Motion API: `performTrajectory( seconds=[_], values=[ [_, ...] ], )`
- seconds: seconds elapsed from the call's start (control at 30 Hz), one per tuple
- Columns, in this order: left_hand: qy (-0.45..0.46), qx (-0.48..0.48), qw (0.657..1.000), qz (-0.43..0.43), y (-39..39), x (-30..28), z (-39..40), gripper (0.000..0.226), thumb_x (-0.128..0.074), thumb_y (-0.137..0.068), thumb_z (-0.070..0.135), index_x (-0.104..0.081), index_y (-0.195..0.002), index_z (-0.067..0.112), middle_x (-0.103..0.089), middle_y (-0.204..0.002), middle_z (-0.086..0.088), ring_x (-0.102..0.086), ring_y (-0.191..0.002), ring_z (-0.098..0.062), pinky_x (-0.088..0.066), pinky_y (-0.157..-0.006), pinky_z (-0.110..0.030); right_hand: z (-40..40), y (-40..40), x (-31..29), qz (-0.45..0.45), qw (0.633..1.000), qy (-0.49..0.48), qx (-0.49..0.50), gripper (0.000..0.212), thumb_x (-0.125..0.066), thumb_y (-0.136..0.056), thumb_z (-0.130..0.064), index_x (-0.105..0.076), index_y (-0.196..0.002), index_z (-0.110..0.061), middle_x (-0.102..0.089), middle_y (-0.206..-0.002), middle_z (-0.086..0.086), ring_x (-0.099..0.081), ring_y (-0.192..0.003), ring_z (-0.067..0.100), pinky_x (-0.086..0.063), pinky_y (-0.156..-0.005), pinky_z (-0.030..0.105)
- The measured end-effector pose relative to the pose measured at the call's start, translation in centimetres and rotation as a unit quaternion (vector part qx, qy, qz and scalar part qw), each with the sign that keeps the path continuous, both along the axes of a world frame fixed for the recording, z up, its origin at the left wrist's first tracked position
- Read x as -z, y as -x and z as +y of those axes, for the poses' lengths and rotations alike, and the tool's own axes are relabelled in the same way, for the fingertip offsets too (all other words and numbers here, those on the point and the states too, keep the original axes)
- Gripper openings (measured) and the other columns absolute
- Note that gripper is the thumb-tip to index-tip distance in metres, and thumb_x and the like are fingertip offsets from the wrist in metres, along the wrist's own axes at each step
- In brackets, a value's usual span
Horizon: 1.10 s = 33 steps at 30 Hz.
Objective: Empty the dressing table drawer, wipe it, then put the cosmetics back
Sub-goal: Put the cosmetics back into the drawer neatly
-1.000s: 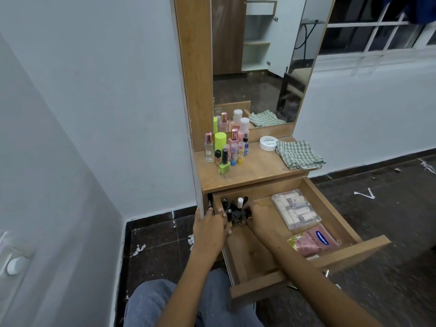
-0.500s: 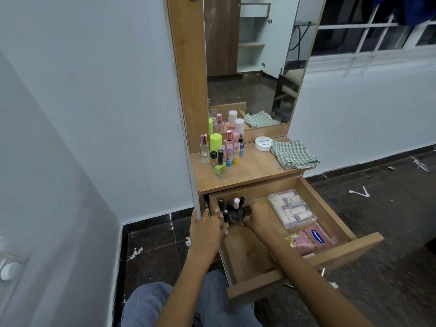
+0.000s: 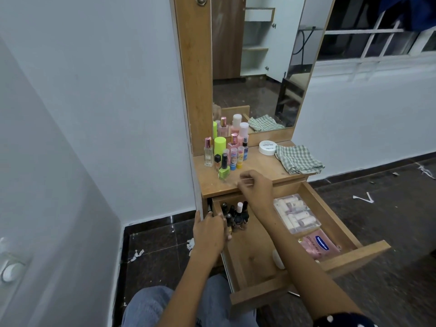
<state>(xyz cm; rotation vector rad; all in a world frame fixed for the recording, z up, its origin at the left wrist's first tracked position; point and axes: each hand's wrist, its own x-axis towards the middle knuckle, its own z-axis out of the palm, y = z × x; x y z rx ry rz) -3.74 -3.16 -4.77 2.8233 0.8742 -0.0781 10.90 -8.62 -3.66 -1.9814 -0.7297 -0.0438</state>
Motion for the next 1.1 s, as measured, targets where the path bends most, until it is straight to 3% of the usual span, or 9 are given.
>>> performTrajectory(
  seconds=[0.13,0.27,0.5,0.63,0.8,1.0,1.07,1.1],
  values=[
    [-0.004,0.002,1.0,0.017,-0.4,-0.1,0.1,0.046,-0.059,-0.089,0.038,-0.053,-0.13,0.016,-0.059,-0.128,-0.004,-0.047,-0.127,-0.015,-0.004,-0.116,-0.039,2.2,0.2,-1.5,-0.019,0.997,-0.059,0.04,0.032,-0.077,-0.076,-0.032,-0.066,-0.101,-0.016,-0.067,-0.093,-0.006,-0.061,-0.08,0.006,-0.052,-0.071,0.025],
    [-0.009,0.005,0.999,0.034,-0.4,-0.2,0.1,0.052,-0.058,-0.09,0.04,-0.047,-0.135,0.016,-0.055,-0.133,-0.005,-0.045,-0.129,-0.016,-0.002,-0.116,-0.039,4.7,1.0,-2.4,-0.065,0.996,-0.017,0.06,0.041,-0.078,-0.072,-0.043,-0.064,-0.1,-0.017,-0.064,-0.09,-0.006,-0.058,-0.077,0.01,-0.045,-0.062,0.025],
    [-0.004,0.011,0.999,0.045,-0.4,-0.4,0.1,0.05,-0.057,-0.091,0.04,-0.047,-0.134,0.016,-0.056,-0.131,-0.004,-0.042,-0.131,-0.016,-0.002,-0.116,-0.042,5.6,0.9,-2.9,-0.069,0.994,0.032,0.077,0.024,-0.073,-0.08,-0.033,-0.065,-0.095,-0.016,-0.068,-0.085,-0.001,-0.06,-0.076,0.016,-0.037,-0.061,0.026],
    [-0.014,0.016,0.999,0.041,-0.3,-0.6,0.0,0.049,-0.055,-0.092,0.038,-0.047,-0.135,0.017,-0.054,-0.134,-0.005,-0.043,-0.13,-0.017,-0.004,-0.118,-0.042,2.3,0.7,-2.8,-0.039,0.999,0.011,0.033,0.027,-0.078,-0.076,-0.03,-0.07,-0.099,-0.02,-0.071,-0.085,-0.007,-0.064,-0.075,0.008,-0.054,-0.068,0.03],
    [-0.015,0.021,0.999,0.021,0.0,-0.6,0.0,0.038,-0.056,-0.091,0.036,-0.057,-0.124,0.017,-0.059,-0.127,-0.004,-0.046,-0.127,-0.017,-0.008,-0.117,-0.041,-4.2,-0.9,-2.7,-0.022,0.997,0.038,-0.06,0.021,-0.085,-0.067,-0.026,-0.071,-0.08,-0.017,-0.068,-0.074,-0.01,-0.062,-0.066,-0.004,-0.044,-0.061,0.009],
    [-0.007,0.027,1.0,0.014,0.2,-0.4,0.1,0.041,-0.057,-0.091,0.038,-0.056,-0.127,0.019,-0.058,-0.129,-0.003,-0.04,-0.133,-0.015,-0.007,-0.115,-0.041,-7.0,-2.1,2.1,0.013,0.982,0.178,-0.055,0.019,-0.086,-0.063,-0.016,-0.07,-0.072,-0.012,-0.063,-0.066,-0.006,-0.056,-0.062,0.0,-0.034,-0.052,0.013],
    [-0.003,0.026,1.0,0.009,0.2,-0.3,0.2,0.042,-0.057,-0.09,0.038,-0.055,-0.128,0.019,-0.06,-0.128,-0.003,-0.04,-0.133,-0.014,-0.007,-0.115,-0.04,-6.7,-2.1,3.5,0.034,0.98,0.188,-0.051,0.019,-0.086,-0.061,-0.011,-0.068,-0.07,-0.009,-0.066,-0.066,-0.001,-0.06,-0.063,0.004,-0.043,-0.055,0.017],
    [-0.001,0.025,1.0,0.007,0.2,-0.2,0.2,0.043,-0.057,-0.09,0.038,-0.054,-0.129,0.019,-0.06,-0.127,-0.003,-0.039,-0.133,-0.014,-0.007,-0.115,-0.039,-6.5,-2.1,4.2,0.039,0.98,0.19,-0.047,0.019,-0.085,-0.06,-0.009,-0.068,-0.069,-0.007,-0.068,-0.068,0.002,-0.064,-0.067,0.011,-0.049,-0.06,0.026]
  ],
)
